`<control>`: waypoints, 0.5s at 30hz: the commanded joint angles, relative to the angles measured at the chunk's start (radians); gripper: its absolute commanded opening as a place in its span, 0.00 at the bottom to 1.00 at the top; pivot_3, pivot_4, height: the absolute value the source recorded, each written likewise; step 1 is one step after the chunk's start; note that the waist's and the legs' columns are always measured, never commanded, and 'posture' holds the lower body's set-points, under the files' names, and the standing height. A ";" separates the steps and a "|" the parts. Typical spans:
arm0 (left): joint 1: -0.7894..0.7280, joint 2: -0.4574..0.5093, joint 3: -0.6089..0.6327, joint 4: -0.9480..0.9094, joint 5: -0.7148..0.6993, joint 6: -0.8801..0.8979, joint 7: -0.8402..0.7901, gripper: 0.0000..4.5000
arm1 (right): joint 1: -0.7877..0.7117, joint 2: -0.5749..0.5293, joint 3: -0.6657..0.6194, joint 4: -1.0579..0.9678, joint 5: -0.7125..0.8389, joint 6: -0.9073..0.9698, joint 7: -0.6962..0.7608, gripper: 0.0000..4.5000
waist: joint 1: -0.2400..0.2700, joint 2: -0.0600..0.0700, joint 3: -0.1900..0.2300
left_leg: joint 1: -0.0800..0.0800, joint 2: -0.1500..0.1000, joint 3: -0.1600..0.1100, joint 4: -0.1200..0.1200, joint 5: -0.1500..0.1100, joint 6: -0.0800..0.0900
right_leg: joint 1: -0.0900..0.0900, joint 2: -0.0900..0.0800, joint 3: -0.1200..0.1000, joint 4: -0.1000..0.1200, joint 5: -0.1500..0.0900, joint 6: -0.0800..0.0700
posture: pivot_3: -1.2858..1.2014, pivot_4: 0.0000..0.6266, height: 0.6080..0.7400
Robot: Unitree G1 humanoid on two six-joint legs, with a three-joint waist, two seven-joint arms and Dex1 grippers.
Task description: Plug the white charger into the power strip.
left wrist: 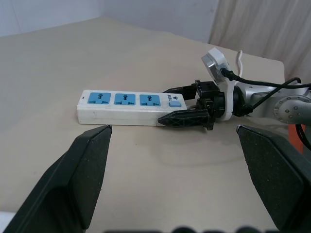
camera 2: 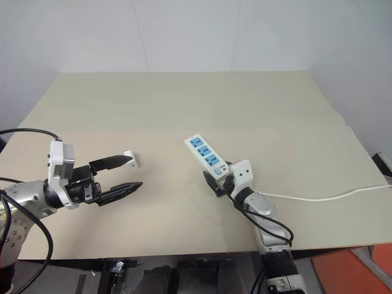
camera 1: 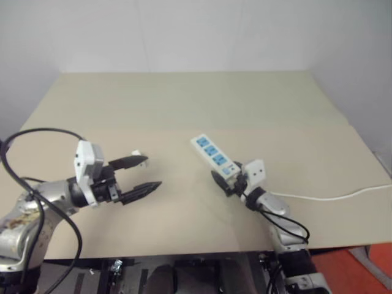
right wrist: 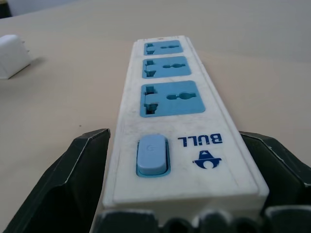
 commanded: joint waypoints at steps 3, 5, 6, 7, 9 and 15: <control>-0.001 0.014 0.026 -0.014 -0.016 -0.015 -0.006 1.00 | -0.001 -0.023 0.019 0.014 -0.001 0.081 0.030 0.76 | 0.000 -0.001 -0.001 | 0.001 0.000 0.000 0.000 0.000 0.000 | 0.001 0.000 0.000 0.000 0.000 0.000 | 0.52 0.24 1.00; -0.001 0.015 0.026 -0.014 -0.015 -0.015 -0.005 1.00 | -0.007 -0.028 0.022 0.013 -0.007 0.089 0.032 0.76 | 0.000 -0.001 -0.001 | 0.003 0.000 0.000 0.000 0.000 0.000 | 0.002 0.000 0.001 0.000 0.000 0.000 | 0.52 0.24 1.00; -0.001 0.016 0.026 -0.012 -0.014 -0.017 -0.007 1.00 | -0.010 -0.030 0.026 0.015 -0.009 0.090 0.036 0.76 | 0.000 -0.001 -0.001 | 0.003 0.000 0.000 0.000 0.000 0.000 | 0.003 0.000 0.001 0.000 0.000 0.000 | 0.52 0.24 1.00; -0.002 0.019 0.025 -0.009 -0.012 -0.018 -0.012 1.00 | -0.014 -0.033 0.028 0.015 -0.009 0.090 0.043 0.76 | 0.000 -0.001 -0.001 | 0.004 0.000 0.000 0.000 0.000 0.000 | 0.003 0.000 0.001 0.001 0.000 0.000 | 0.52 0.24 1.00; -0.018 0.035 0.019 0.009 -0.004 -0.022 -0.032 1.00 | -0.022 -0.041 0.031 0.020 0.000 0.083 0.066 0.76 | -0.001 -0.001 -0.001 | 0.005 0.000 0.000 0.000 0.000 0.000 | 0.003 0.000 0.002 0.001 0.000 0.000 | 0.52 0.24 1.00; -0.195 0.160 -0.057 0.211 0.102 -0.094 -0.191 1.00 | -0.085 -0.082 0.020 0.091 0.051 0.007 0.222 0.76 | -0.002 -0.001 -0.001 | 0.008 0.000 0.004 0.000 0.000 0.000 | 0.004 0.001 0.004 0.005 0.000 0.000 | 0.52 0.24 1.00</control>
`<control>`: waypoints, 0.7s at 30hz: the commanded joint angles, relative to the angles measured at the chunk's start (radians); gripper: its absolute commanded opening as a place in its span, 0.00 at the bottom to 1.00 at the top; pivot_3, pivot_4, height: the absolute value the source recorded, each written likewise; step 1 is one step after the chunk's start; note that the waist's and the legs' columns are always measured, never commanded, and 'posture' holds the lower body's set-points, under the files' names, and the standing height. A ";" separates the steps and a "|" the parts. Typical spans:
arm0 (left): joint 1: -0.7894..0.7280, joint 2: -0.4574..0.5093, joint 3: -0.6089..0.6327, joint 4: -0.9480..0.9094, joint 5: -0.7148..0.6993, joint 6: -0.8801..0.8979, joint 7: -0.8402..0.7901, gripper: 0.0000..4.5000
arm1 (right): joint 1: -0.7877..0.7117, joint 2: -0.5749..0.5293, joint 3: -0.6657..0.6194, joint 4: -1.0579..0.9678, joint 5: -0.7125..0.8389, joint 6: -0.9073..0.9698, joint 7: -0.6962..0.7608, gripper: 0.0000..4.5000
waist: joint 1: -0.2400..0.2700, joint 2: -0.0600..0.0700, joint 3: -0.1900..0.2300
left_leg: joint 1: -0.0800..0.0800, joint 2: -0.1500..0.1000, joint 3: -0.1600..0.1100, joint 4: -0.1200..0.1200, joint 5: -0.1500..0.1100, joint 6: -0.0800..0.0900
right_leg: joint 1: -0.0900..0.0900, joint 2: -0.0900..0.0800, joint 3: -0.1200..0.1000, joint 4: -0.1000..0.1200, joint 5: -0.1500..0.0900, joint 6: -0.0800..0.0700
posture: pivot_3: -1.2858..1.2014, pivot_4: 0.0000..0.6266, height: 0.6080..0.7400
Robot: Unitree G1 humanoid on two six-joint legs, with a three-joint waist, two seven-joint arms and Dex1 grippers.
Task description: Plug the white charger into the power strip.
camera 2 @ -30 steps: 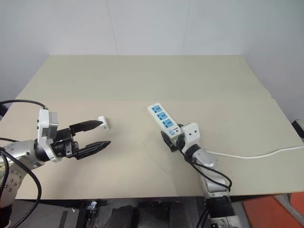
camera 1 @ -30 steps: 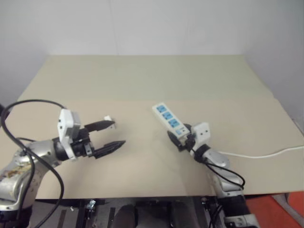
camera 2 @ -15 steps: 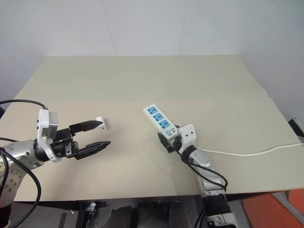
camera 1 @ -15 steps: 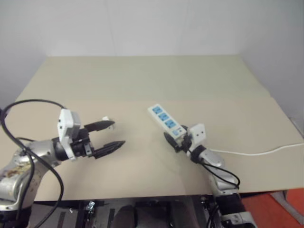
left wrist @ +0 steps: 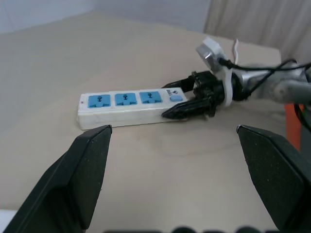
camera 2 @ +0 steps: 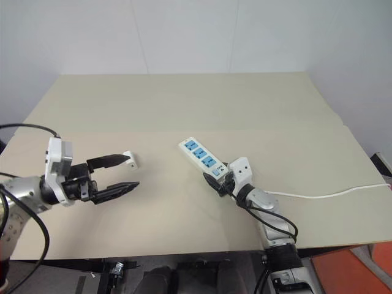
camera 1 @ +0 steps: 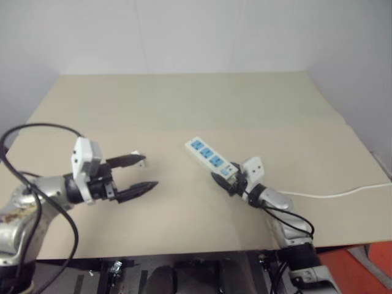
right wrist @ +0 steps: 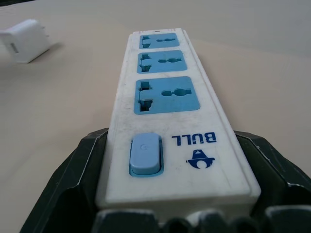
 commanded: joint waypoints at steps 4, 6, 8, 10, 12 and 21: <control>-0.332 0.167 -0.170 0.351 0.235 -0.220 -0.254 1.00 | -0.055 -0.035 0.020 0.062 0.032 -0.046 0.162 0.76 | -0.004 0.000 0.000 | 0.001 0.000 0.004 0.000 0.000 0.000 | 0.000 0.001 0.000 0.001 0.000 0.000 | 0.52 0.24 1.00; -0.498 0.199 -0.267 0.513 0.343 -0.333 -0.376 1.00 | -0.056 -0.036 0.026 0.064 0.030 -0.047 0.179 0.76 | -0.005 0.000 0.000 | 0.001 0.000 0.004 0.000 0.000 0.000 | 0.000 0.002 0.000 0.001 0.000 0.000 | 0.52 0.24 1.00; -0.662 0.204 -0.370 0.684 0.474 -0.486 -0.478 1.00 | -0.056 -0.030 0.029 0.068 0.026 -0.049 0.183 0.76 | -0.003 -0.001 0.000 | -0.001 0.000 0.005 0.000 0.000 0.000 | -0.001 0.002 0.001 0.000 0.000 0.000 | 0.52 0.24 1.00; -0.841 0.202 -0.516 0.882 0.597 -0.703 -0.550 1.00 | -0.054 -0.022 0.033 0.066 0.025 -0.048 0.184 0.76 | -0.006 -0.001 0.000 | -0.002 0.000 0.005 0.000 0.000 0.000 | -0.002 0.002 0.001 0.000 0.000 0.000 | 0.52 0.24 1.00; -0.978 0.186 -0.646 1.055 0.662 -0.899 -0.567 1.00 | -0.053 -0.015 0.036 0.060 0.026 -0.044 0.187 0.76 | -0.005 -0.001 0.000 | -0.004 0.000 0.005 0.001 0.000 0.000 | -0.003 0.003 0.001 0.001 0.000 0.000 | 0.52 0.24 1.00; -1.284 0.023 -0.955 1.552 0.923 -1.623 -0.567 1.00 | -0.026 -0.007 0.047 -0.001 0.035 -0.019 0.188 0.76 | -0.009 -0.002 0.000 | -0.025 0.000 0.005 0.011 -0.001 0.003 | -0.022 0.003 0.001 0.008 0.000 0.001 | 0.52 0.24 1.00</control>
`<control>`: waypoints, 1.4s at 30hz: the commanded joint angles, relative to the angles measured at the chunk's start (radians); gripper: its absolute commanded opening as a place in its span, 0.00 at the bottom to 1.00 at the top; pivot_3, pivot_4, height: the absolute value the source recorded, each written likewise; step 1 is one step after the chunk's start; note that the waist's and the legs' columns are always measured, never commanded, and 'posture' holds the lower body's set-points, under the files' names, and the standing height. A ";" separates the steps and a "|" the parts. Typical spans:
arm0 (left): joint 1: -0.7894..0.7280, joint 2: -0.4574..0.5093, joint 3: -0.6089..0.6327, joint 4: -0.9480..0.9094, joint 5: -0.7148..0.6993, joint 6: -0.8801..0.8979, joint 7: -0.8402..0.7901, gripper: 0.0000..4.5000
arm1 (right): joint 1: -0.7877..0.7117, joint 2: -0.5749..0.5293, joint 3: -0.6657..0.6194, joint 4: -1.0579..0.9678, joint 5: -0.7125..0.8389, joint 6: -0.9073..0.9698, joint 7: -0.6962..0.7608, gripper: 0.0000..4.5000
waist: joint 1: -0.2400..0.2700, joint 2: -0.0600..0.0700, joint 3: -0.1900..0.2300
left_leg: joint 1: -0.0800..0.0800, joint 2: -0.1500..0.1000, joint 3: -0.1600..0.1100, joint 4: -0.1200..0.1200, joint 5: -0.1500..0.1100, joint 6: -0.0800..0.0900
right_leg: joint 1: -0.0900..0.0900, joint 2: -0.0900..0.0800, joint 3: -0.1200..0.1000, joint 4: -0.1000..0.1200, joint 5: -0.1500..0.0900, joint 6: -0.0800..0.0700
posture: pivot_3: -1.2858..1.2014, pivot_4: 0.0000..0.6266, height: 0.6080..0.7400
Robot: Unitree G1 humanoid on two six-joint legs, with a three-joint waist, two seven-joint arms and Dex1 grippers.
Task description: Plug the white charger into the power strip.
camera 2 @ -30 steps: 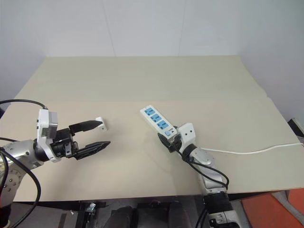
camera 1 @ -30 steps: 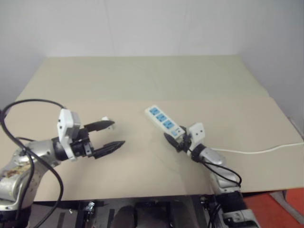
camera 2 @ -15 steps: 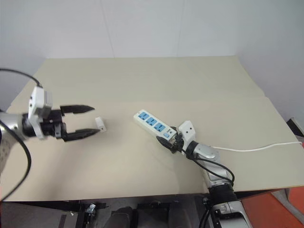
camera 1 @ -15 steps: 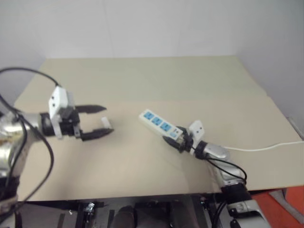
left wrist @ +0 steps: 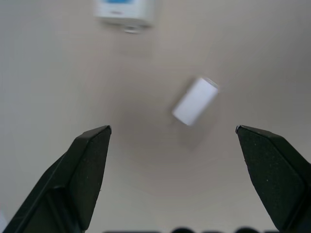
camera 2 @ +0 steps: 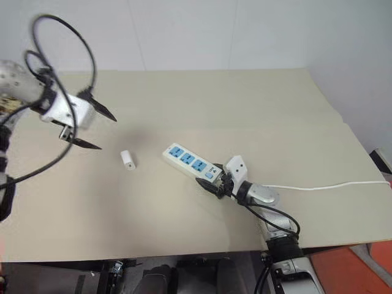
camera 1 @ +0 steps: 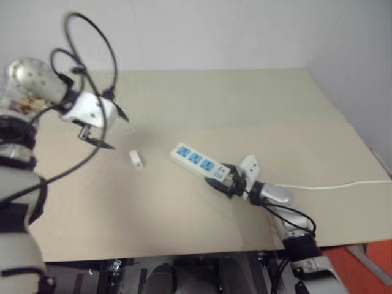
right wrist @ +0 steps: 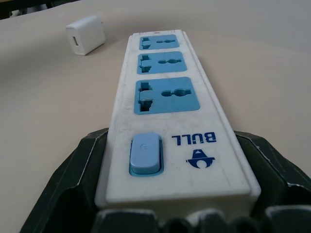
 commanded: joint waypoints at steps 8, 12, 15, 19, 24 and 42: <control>-0.114 -0.091 -0.091 0.184 0.254 -0.373 0.021 1.00 | 0.025 0.002 0.009 -0.062 0.019 0.038 0.007 0.76 | 0.003 0.000 0.000 | -0.002 0.000 0.000 0.004 -0.003 0.005 | 0.000 0.000 0.000 0.000 0.000 0.002 | 0.52 0.24 1.00; -0.115 -0.143 -0.078 0.197 0.302 -0.391 0.063 1.00 | 0.028 -0.003 0.005 -0.075 0.019 0.051 0.006 0.76 | 0.003 0.000 0.000 | -0.002 0.000 0.000 0.004 -0.003 0.005 | 0.000 0.000 0.000 0.000 0.000 0.002 | 0.52 0.24 1.00; -0.114 -0.173 -0.081 0.196 0.352 -0.391 0.128 1.00 | 0.030 -0.007 0.000 -0.084 0.020 0.060 0.004 0.76 | 0.004 0.000 0.000 | -0.002 0.000 0.000 0.004 -0.003 0.005 | 0.000 0.000 0.000 0.000 0.000 0.002 | 0.52 0.24 1.00; -0.105 -0.181 -0.103 0.192 0.442 -0.396 0.242 1.00 | 0.037 -0.010 -0.004 -0.102 0.020 0.069 -0.002 0.76 | 0.002 0.000 0.000 | -0.002 0.000 0.000 0.004 -0.003 0.005 | 0.000 0.000 0.000 0.000 0.000 0.003 | 0.52 0.24 1.00; -0.092 -0.182 -0.147 0.190 0.578 -0.381 0.417 1.00 | 0.059 -0.016 -0.012 -0.131 0.020 0.084 -0.015 0.76 | 0.006 0.000 0.000 | -0.002 -0.001 0.000 0.004 -0.003 0.005 | 0.000 0.000 0.000 0.000 0.000 0.003 | 0.52 0.24 1.00; -0.069 -0.254 -0.249 0.216 0.826 -0.320 0.833 1.00 | 0.115 -0.062 -0.031 -0.228 0.052 0.149 -0.057 0.76 | 0.012 -0.001 0.000 | -0.003 -0.004 -0.001 0.005 -0.003 0.005 | 0.001 -0.003 -0.001 0.000 0.000 0.004 | 0.52 0.24 1.00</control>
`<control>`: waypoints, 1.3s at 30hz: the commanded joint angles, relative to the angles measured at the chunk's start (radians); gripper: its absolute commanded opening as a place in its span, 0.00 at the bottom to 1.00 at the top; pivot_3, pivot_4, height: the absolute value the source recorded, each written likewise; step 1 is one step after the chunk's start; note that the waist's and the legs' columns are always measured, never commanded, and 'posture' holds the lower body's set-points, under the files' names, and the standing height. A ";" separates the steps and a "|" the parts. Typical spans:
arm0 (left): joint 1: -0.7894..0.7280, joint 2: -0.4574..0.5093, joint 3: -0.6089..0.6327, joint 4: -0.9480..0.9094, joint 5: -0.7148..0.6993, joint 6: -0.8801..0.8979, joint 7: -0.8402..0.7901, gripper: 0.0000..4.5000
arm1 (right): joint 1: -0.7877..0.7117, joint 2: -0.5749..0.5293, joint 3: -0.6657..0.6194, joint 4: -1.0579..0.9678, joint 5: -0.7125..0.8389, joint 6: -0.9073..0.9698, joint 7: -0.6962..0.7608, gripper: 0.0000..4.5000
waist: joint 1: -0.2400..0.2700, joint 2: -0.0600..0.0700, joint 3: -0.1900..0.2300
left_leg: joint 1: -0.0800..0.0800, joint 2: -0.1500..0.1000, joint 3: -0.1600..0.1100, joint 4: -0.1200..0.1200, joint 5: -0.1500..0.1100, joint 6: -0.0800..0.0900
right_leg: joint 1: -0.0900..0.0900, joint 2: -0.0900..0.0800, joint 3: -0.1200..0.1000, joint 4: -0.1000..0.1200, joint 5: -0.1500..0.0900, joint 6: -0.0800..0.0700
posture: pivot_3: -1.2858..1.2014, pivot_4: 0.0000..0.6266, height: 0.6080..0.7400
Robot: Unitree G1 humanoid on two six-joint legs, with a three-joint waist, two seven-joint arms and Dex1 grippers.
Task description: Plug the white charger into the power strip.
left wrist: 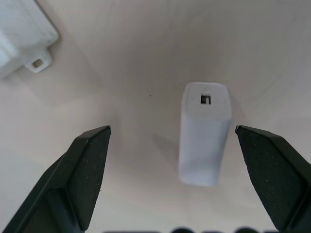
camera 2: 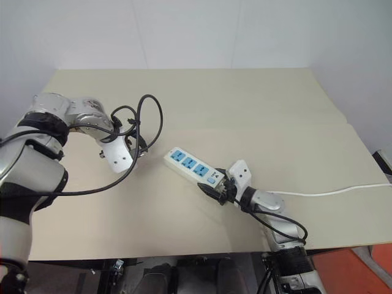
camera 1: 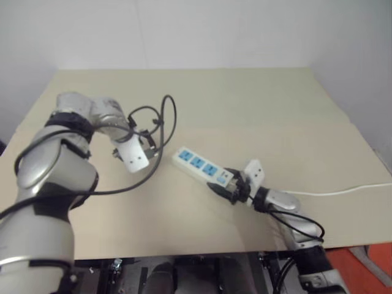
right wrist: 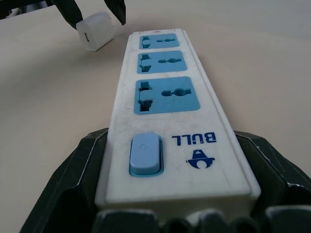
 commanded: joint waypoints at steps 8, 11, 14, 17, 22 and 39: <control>0.014 -0.018 0.007 0.019 -0.003 0.024 0.019 1.00 | 0.033 -0.021 -0.028 -0.064 0.023 0.040 -0.023 0.76 | 0.002 0.000 0.000 | 0.000 -0.001 0.000 0.000 0.000 0.000 | 0.000 -0.001 0.000 0.000 0.000 0.000 | 0.52 0.24 1.00; 0.022 -0.026 0.010 0.021 -0.006 0.035 0.018 1.00 | 0.038 -0.023 -0.030 -0.072 0.025 0.045 -0.028 0.76 | 0.002 0.000 0.000 | 0.000 -0.001 0.000 0.001 0.000 0.000 | 0.001 -0.001 -0.001 0.000 0.000 0.001 | 0.52 0.24 1.00; 0.027 -0.033 0.008 0.021 -0.004 0.048 0.022 1.00 | 0.045 -0.025 -0.031 -0.078 0.028 0.048 -0.035 0.76 | 0.003 0.000 0.000 | 0.000 -0.001 0.000 0.001 0.000 0.000 | 0.001 -0.001 -0.001 0.000 0.000 0.001 | 0.52 0.24 1.00; 0.028 -0.036 0.005 0.021 -0.001 0.056 0.026 1.00 | 0.050 -0.026 -0.031 -0.085 0.032 0.051 -0.040 0.76 | 0.005 0.000 0.000 | 0.000 -0.001 0.000 0.001 0.000 0.000 | 0.001 -0.001 -0.001 0.000 0.000 0.001 | 0.52 0.24 1.00; 0.027 -0.041 0.002 0.023 0.001 0.059 0.014 0.86 | 0.062 -0.028 -0.034 -0.102 0.038 0.060 -0.050 0.76 | 0.007 0.000 0.000 | 0.000 -0.001 0.000 0.002 0.000 0.000 | 0.002 -0.001 -0.001 0.001 0.000 0.001 | 0.52 0.24 1.00; 0.070 -0.035 0.206 0.036 -0.250 0.059 -0.261 0.22 | 0.050 -0.024 -0.025 -0.084 0.026 0.059 -0.069 0.76 | 0.015 0.000 0.000 | 0.000 -0.001 0.000 0.003 0.000 0.000 | 0.001 -0.001 -0.001 0.001 0.000 0.001 | 0.52 0.24 1.00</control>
